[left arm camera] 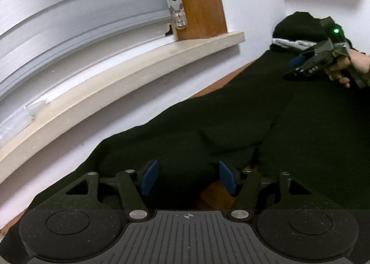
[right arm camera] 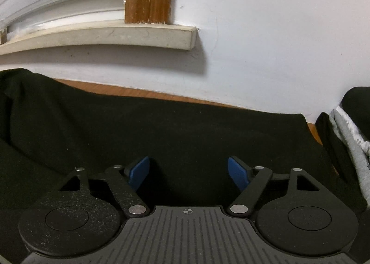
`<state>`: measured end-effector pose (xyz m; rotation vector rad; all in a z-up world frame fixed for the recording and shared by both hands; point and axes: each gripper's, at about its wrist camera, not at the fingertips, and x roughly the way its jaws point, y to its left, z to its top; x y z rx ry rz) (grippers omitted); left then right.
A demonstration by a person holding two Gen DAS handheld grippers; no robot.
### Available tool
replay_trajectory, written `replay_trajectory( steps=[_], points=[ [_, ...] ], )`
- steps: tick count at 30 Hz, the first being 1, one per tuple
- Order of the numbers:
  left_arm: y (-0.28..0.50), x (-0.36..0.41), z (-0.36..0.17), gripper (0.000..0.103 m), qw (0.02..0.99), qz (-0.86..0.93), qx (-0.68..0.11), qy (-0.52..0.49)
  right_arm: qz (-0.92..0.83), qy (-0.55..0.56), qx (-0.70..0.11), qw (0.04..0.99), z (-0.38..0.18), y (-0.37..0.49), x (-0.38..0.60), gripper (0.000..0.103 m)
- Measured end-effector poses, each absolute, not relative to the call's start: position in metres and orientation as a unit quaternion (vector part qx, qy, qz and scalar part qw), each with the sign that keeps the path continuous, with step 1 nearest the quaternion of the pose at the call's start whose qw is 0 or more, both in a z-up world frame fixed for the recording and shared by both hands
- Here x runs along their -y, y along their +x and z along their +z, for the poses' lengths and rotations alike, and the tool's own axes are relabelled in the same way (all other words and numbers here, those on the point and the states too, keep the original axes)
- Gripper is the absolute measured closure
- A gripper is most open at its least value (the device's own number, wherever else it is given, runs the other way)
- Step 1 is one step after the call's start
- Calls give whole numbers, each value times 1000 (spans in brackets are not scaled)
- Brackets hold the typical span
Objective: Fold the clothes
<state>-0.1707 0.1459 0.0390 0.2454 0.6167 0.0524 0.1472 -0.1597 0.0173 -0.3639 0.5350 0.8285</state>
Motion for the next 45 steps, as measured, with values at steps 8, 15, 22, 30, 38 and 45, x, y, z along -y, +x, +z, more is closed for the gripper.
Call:
replay_trajectory(
  steps=[8,15,22,30,38,45],
  points=[
    [-161,-186,52,98,967,58,-247,11,392,-181,-250,867,15,147,156,28],
    [-169,-204,43,74,965,80,-250,-17,388,-185,-246,869,15,147,157,26],
    [-209,-190,65,65,966,116,-226,44,415,-211,-200,862,20,113,138,27],
    [-215,-147,45,67,958,74,-265,79,525,-221,-182,801,24,47,71,27],
    [-192,-146,18,67,946,115,-285,104,598,-195,-192,753,14,10,14,27],
    [-236,-155,40,100,955,35,-289,58,608,-187,-184,750,19,-1,-6,27]
  ],
)
